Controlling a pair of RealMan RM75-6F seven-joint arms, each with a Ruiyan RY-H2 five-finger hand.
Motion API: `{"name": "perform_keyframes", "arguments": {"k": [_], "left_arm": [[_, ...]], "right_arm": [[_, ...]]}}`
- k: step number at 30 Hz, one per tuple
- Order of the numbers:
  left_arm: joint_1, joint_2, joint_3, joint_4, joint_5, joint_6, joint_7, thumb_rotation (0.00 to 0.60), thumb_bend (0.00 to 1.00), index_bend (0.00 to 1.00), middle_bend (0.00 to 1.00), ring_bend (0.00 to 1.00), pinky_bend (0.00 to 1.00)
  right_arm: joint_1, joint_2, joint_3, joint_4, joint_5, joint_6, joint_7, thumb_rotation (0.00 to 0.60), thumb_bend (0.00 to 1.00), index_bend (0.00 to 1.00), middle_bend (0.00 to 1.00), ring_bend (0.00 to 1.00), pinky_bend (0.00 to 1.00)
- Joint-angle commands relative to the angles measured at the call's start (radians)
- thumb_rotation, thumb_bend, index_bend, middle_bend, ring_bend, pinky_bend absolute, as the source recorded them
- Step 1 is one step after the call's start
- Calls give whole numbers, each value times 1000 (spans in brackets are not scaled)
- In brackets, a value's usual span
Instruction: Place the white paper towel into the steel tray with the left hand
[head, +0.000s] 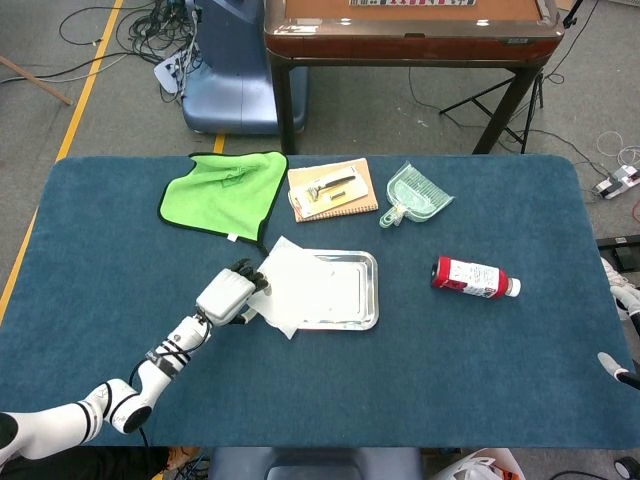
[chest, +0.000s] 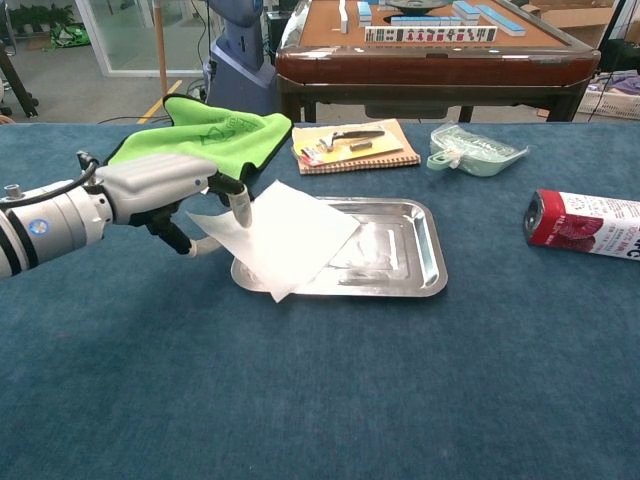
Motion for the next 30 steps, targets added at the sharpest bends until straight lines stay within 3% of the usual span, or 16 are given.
{"name": "perform_keyframes", "arguments": {"k": [1,4,7,10,16,22,30], "left_arm": [[9,23,-7,-40,-21,7,22,600,363,236,316,248,138],[20,29,-13,-58,-39,28,72,600,273,159,315,249,179],[36,32,-23,-84,-72,52,145,600,160,133,306,254,275],[42,23,-33,-94,-98,66,194,600,120,129,305,280,348],[32,-11,-54,-55,-144,68,280,600,116,135,305,307,451],[40,11,-62,-102,-187,65,322,600,115,134,305,366,558],[5,-33,-91,-63,-239,46,395,600,113,134,304,371,565]], "right_arm": [[1,0,1,-1,0,-1,-1,600,112,194,209,112,200],[3,0,2,-1,-1,0,-1,600,112,194,209,112,200],[4,2,3,-2,-2,0,-1,600,111,194,209,112,201],[5,1,3,-3,-4,0,-2,600,111,194,209,112,200],[-1,1,1,-5,-7,10,-2,600,112,194,209,112,200],[-4,0,1,-5,-7,13,2,600,112,194,209,112,200],[-10,2,-3,-5,-14,25,3,600,112,194,209,112,201]]}}
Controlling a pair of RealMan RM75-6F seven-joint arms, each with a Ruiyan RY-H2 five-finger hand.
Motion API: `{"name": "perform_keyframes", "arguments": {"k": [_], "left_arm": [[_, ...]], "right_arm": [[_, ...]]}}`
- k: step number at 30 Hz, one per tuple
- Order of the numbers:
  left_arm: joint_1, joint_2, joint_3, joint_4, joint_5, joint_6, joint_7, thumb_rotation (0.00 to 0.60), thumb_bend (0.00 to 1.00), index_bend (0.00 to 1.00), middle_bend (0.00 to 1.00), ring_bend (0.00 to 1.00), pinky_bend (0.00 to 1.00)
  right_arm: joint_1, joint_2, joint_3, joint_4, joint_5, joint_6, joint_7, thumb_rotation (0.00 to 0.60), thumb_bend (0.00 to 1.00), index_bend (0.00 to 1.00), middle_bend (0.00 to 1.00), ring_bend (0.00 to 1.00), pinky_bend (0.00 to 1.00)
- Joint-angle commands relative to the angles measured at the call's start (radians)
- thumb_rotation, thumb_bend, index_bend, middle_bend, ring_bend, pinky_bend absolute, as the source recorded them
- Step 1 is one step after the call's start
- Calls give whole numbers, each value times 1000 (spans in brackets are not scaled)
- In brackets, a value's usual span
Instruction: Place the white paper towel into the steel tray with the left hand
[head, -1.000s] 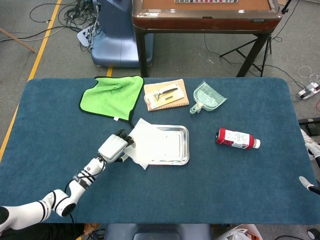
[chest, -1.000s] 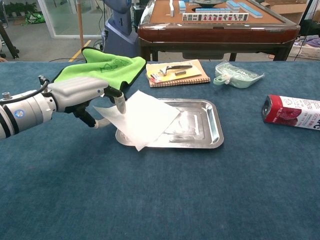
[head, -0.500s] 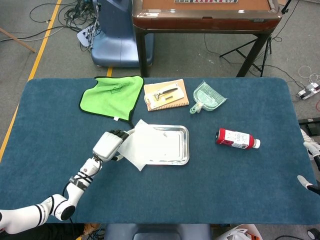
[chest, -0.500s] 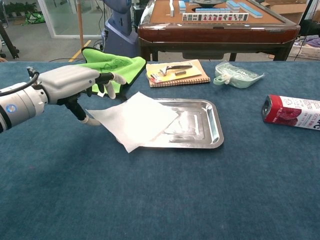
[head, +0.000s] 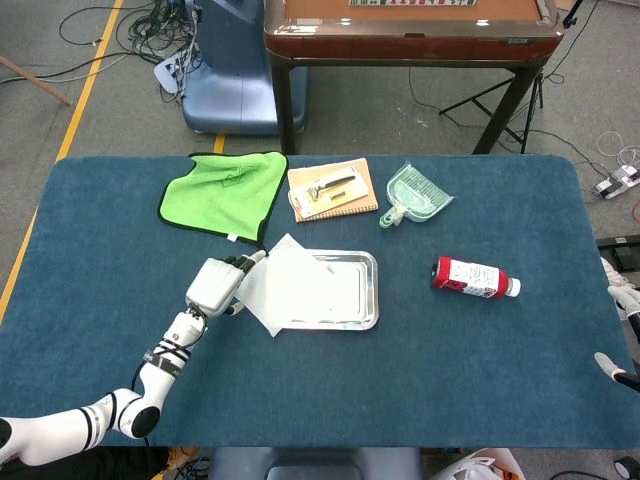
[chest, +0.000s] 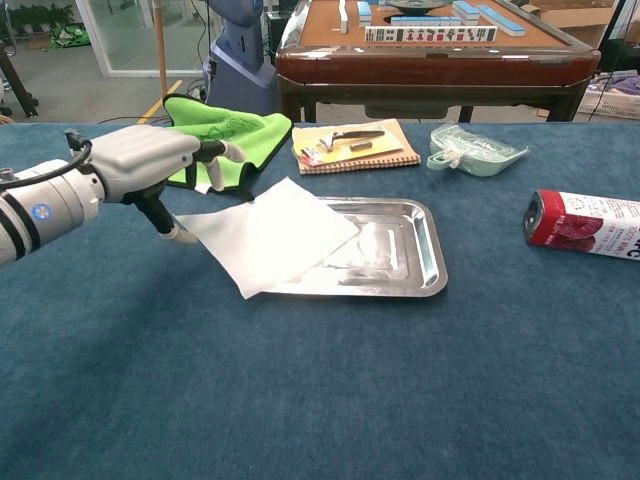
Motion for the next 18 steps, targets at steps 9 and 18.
{"name": "perform_keyframes", "arguments": {"k": [9,18], "left_arm": [[-50,-44,-32,60,-58,-39,50,600,113,134,305,369,565],[-85,-83,-36,83,-77,-39,109,600,113,133,305,369,565]], "right_arm": [[-11,1,-1,3,3,14,6,600,112,194,209,112,200],[-9,2,0,-3,1,12,-3,600,112,194,209,112,200]]}}
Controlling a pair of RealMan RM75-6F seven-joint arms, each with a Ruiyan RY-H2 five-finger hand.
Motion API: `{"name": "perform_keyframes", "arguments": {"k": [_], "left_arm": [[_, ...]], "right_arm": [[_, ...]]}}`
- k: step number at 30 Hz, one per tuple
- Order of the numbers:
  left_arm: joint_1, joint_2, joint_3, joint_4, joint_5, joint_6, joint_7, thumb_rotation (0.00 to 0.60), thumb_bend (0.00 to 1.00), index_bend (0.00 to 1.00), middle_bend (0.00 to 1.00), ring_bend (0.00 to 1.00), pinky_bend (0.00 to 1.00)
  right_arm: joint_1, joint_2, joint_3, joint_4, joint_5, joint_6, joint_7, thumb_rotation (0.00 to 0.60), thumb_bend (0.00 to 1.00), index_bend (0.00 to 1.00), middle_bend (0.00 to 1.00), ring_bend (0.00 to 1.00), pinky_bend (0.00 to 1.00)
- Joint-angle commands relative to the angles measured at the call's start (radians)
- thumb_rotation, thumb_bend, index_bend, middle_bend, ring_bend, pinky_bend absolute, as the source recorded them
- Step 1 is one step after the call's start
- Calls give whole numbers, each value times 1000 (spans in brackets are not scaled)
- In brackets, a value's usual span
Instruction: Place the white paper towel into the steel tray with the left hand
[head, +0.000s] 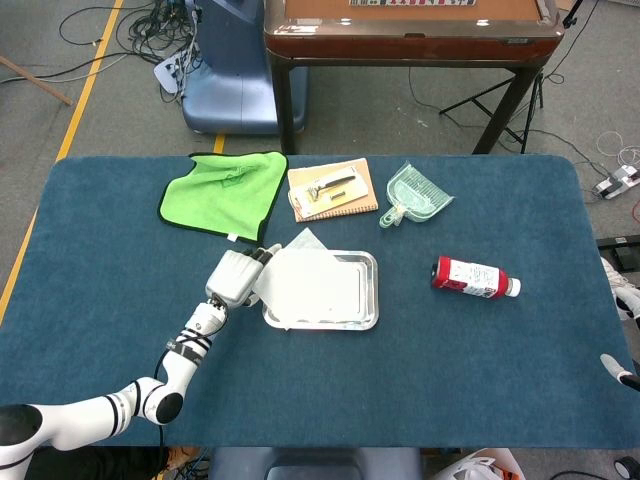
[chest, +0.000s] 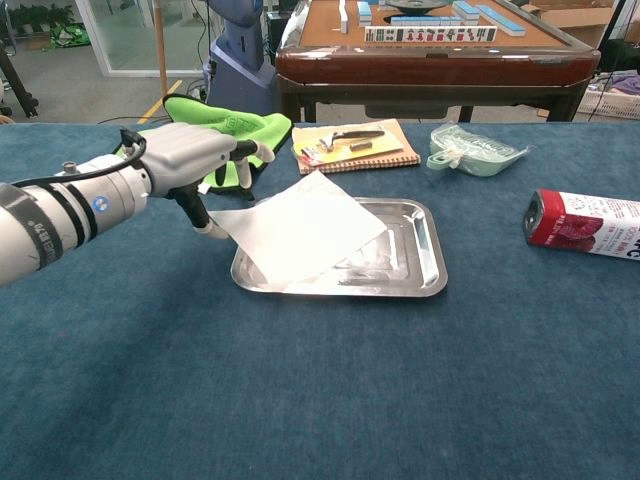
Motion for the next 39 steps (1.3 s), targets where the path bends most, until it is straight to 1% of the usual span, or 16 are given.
{"name": "perform_keyframes", "arguments": {"k": [1,4,7,8,10,12,13,16,17,19,21,22,24,26,34,39], "left_arm": [[-7,-2,0,7,-14,4,36,599,110,131,305,369,565],[-6,25,-5,-22,-72,-4,105,537,89,106,358,402,565],[3,73,-5,-84,-122,4,165,395,73,77,447,474,572],[8,88,-3,-106,-132,10,176,375,72,76,466,489,581],[17,122,-1,-151,-145,24,189,396,72,76,497,518,611],[24,155,-1,-199,-155,29,188,540,78,82,551,586,667],[27,164,-3,-212,-141,36,170,589,104,94,597,633,714],[31,181,-7,-234,-98,36,93,589,226,149,772,790,840],[28,183,-9,-238,-92,28,71,541,275,167,841,854,892],[17,191,-12,-248,-103,-4,48,311,369,194,953,962,987],[-2,202,-20,-270,-157,-60,38,121,410,204,994,999,1000],[-12,208,-24,-281,-189,-85,37,69,419,205,999,1000,1000],[-37,216,-29,-295,-243,-124,46,19,426,209,1000,1000,1000],[-60,214,-25,-298,-283,-144,66,2,427,212,1000,1000,1000],[-172,170,-14,-264,-478,-172,153,0,428,210,1000,1000,1000],[-233,133,0,-235,-557,-161,198,0,427,209,1000,1000,1000]], "right_arm": [[0,0,0,-1,1,0,0,600,112,194,209,112,200],[0,-1,1,1,1,0,3,600,112,194,209,112,201],[1,-2,2,4,1,-2,6,600,112,194,208,112,200],[2,-2,2,5,1,-4,7,600,112,194,209,112,200],[6,-3,3,7,0,-7,8,600,112,194,209,112,201],[9,-4,3,7,-3,-10,9,600,111,194,209,112,201],[10,-5,3,7,-4,-11,9,600,111,194,209,112,201],[14,-7,2,7,-7,-16,8,600,111,194,209,112,201],[14,-7,2,6,-8,-17,7,600,111,194,209,112,201],[15,-7,2,4,-9,-17,5,600,112,194,209,112,200],[14,-7,1,3,-8,-16,3,600,112,194,209,112,200],[14,-6,1,2,-8,-16,2,600,112,194,209,112,200],[13,-5,1,0,-8,-15,0,600,112,194,209,112,200],[12,-4,0,-2,-8,-15,-2,600,112,194,209,112,200],[15,0,0,-10,-7,-21,-10,600,112,194,209,112,200],[20,0,0,-12,-5,-30,-15,600,112,194,209,112,201]]}}
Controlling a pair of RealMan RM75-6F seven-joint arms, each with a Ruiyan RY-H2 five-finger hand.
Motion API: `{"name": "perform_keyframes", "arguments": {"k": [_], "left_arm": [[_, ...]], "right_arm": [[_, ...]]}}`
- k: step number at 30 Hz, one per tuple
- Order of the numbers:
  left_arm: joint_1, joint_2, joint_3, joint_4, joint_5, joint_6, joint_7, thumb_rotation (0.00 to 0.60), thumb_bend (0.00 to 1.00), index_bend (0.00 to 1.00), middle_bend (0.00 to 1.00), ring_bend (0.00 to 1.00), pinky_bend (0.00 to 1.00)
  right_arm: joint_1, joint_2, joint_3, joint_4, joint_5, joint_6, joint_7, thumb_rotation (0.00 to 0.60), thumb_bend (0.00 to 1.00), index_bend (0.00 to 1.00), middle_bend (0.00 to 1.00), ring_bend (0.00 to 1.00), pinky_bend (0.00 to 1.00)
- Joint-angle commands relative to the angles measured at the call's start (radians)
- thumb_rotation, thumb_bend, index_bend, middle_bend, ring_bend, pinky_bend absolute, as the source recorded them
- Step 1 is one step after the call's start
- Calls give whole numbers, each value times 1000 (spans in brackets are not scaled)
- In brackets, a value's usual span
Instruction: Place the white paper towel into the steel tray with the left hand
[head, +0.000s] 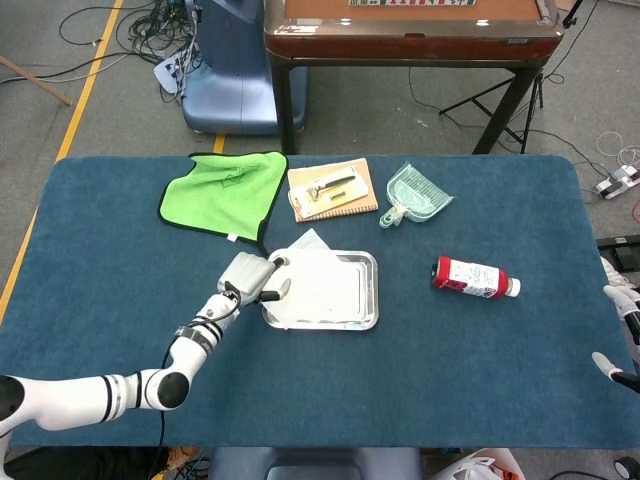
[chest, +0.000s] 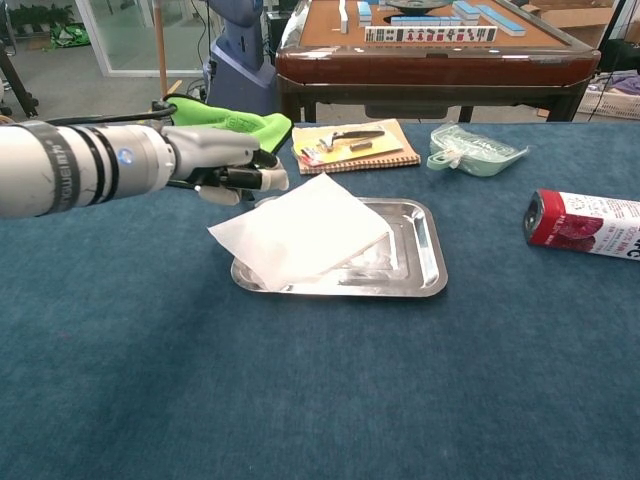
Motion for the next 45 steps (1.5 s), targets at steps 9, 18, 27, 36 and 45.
{"name": "perform_keyframes", "arguments": {"k": [9,18,27,36,45], "left_arm": [[-135,-100,21,106,-170,22,100,0,427,208,1000,1000,1000],[-208,-174,45,194,-278,33,174,0,427,209,1000,1000,1000],[-249,-230,48,265,-339,34,211,6,427,211,1000,1000,1000],[-268,-247,58,263,-345,34,235,26,427,217,1000,1000,1000],[-277,-255,78,209,-299,44,243,31,427,223,1000,1000,1000]], "right_arm": [[10,1,3,-3,4,-14,-6,600,112,194,209,112,200],[10,0,3,-2,11,-15,-5,600,112,194,209,112,201],[4,4,1,-1,16,-12,-2,600,112,194,209,112,200],[2,4,0,-3,17,-8,-2,600,112,194,209,112,200],[-1,5,1,-7,16,-2,-6,600,112,194,209,112,201]]}}
